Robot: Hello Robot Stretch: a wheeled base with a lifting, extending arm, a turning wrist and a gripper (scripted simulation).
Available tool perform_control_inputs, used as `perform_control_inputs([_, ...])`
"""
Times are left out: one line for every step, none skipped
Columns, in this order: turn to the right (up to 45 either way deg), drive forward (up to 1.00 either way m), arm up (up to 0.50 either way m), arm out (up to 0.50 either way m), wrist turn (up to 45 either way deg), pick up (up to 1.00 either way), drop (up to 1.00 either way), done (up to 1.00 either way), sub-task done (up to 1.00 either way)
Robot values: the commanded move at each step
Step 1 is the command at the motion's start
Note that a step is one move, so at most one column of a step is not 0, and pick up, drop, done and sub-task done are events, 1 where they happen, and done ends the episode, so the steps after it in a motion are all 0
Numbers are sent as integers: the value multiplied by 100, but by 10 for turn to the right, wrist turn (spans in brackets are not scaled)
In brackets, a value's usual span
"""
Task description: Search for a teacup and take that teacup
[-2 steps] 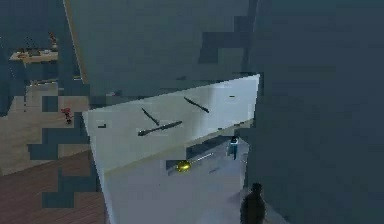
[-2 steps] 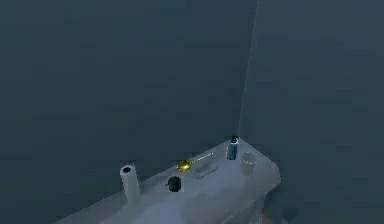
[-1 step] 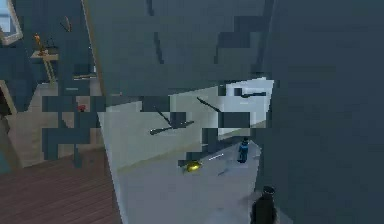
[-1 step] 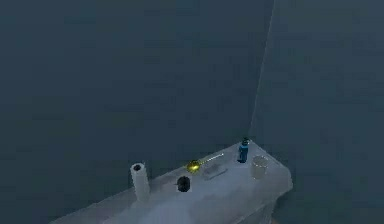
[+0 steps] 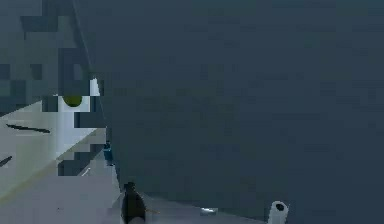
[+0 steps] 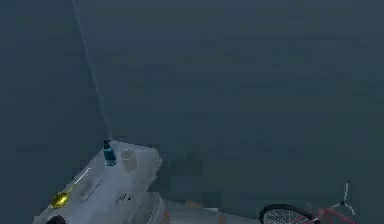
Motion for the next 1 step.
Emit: perform_control_inputs([450, 0, 0, 0, 0, 0, 0, 0, 0])
